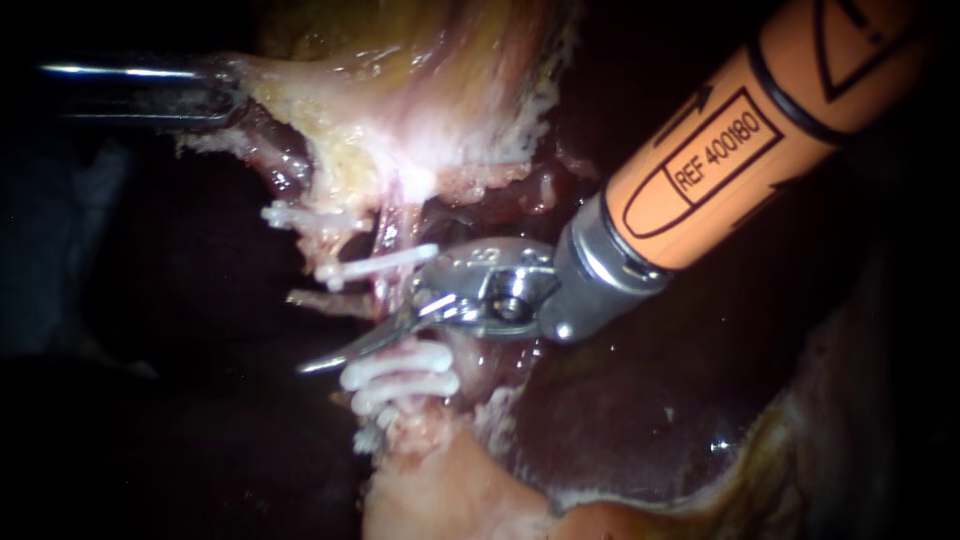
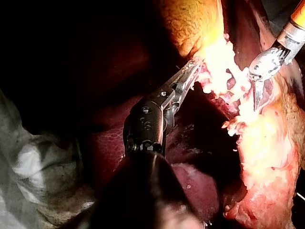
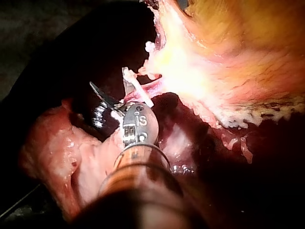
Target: Go to the cutting position right tube
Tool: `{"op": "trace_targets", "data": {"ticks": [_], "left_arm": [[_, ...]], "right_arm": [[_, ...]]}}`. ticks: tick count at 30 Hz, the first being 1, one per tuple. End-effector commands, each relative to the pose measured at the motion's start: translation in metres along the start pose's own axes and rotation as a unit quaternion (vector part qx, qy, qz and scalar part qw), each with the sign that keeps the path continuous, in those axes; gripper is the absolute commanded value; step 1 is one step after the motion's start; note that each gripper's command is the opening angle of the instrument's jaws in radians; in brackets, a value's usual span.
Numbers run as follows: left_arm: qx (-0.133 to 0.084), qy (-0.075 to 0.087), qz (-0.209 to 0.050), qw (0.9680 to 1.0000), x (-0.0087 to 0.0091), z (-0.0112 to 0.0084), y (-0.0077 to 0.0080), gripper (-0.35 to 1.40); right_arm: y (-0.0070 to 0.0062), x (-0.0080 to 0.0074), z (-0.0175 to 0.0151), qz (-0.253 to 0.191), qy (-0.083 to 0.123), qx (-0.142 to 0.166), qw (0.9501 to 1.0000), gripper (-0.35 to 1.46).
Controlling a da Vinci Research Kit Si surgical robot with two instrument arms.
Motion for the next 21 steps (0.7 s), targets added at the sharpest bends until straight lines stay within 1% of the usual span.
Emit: {"op": "trace_targets", "data": {"ticks": [1, 3, 6, 21], "left_arm": [[-0.001, 0.000, 0.000, 1.0000, 0.0000, 0.0000, 0.0000, -0.35], [-0.001, 0.000, 0.000, 1.0000, 0.0000, 0.0000, 0.0000, -0.35], [-0.001, 0.000, 0.000, 1.0000, 0.0000, 0.0000, 0.0000, -0.35], [-0.001, 0.000, 0.000, 1.0000, 0.0000, 0.0000, 0.0000, -0.35]], "right_arm": [[-0.0003, 0.0002, 0.0000, 0.000, 0.001, 0.001, 1.0000, 1.28], [-0.0007, 0.0005, 0.0000, -0.001, 0.001, 0.002, 1.0000, 1.28], [-0.0009, 0.0007, 0.0000, -0.002, 0.003, 0.002, 1.0000, 1.28], [-0.0009, 0.0006, -0.0001, -0.002, 0.003, 0.002, 1.0000, 1.28]]}}
